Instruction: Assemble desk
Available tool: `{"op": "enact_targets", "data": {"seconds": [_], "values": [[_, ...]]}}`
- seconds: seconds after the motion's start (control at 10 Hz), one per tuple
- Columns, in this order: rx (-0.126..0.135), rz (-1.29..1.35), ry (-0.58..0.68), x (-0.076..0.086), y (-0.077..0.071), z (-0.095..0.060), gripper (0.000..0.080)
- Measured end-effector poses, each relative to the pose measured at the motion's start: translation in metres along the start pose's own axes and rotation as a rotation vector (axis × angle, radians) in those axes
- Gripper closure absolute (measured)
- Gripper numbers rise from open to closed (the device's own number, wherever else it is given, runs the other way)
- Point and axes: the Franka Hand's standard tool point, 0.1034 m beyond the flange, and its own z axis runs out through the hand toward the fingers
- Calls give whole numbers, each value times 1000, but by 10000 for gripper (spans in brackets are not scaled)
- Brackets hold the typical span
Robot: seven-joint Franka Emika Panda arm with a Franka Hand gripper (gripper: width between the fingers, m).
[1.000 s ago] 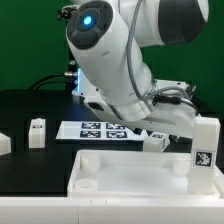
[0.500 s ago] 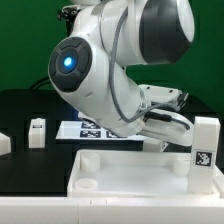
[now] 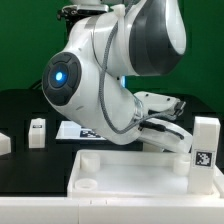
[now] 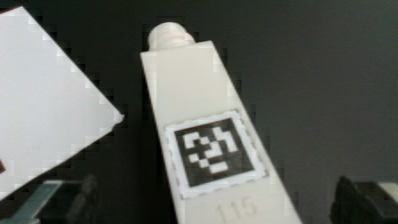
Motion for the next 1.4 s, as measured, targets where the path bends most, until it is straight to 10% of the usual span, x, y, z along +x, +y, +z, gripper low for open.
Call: {"op": "enact_targets", "data": {"seconds": [0.3, 0.4, 0.6, 1.0, 1.1, 1.2, 1.4], "values": [[1, 1, 0, 0, 1, -1, 251], [1, 1, 0, 1, 1, -1, 453], [2, 0, 5, 1, 1, -3, 515], [10, -113, 183, -42, -1, -106, 515], [-33, -159, 297, -48, 1, -127, 515], [-84, -198, 383, -53, -4, -129, 515], [-60, -205, 486, -46, -9, -127, 515]]}}
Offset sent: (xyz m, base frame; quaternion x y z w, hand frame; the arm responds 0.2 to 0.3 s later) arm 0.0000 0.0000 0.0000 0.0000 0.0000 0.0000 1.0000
